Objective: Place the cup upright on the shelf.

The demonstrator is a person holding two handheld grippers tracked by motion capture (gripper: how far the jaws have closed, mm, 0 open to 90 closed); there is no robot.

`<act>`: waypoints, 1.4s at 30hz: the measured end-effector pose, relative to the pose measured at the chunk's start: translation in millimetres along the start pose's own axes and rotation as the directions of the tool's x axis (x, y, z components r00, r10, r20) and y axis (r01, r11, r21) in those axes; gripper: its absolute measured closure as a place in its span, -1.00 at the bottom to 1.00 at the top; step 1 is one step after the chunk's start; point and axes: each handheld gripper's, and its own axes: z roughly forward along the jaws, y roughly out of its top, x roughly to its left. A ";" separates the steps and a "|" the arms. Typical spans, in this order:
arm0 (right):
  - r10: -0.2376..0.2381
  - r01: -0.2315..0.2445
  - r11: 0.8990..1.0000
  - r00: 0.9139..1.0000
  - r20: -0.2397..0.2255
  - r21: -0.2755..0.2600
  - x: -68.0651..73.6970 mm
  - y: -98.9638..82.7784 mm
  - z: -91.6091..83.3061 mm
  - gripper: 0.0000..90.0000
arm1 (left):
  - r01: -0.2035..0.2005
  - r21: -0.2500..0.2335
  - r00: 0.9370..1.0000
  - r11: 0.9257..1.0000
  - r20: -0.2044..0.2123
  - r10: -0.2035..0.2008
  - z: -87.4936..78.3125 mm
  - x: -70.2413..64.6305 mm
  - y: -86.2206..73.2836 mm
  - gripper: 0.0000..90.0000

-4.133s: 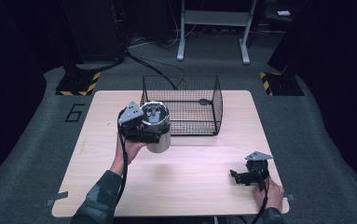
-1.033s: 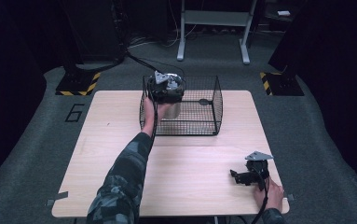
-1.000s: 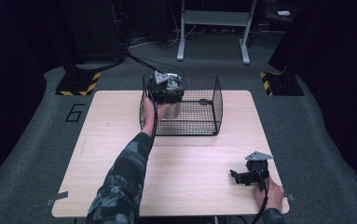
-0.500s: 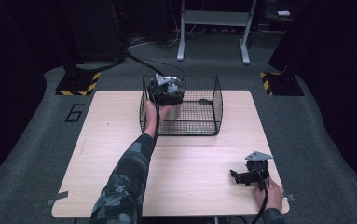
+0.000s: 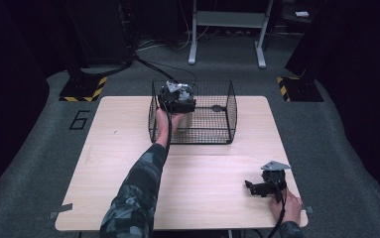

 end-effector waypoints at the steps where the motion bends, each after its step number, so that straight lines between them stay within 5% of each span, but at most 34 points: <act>1: 0.000 0.000 1.000 1.000 0.000 0.000 0.0 0.0 0.0 -1.00 | -0.001 0.006 1.000 1.000 -0.002 0.001 0.2 0.4 -0.2 -0.93; 42: 0.000 0.000 1.000 1.000 -0.001 0.000 0.0 0.0 0.0 -1.00 | 0.010 0.062 1.000 0.998 -0.019 -0.008 10.7 -5.2 -16.8 -0.93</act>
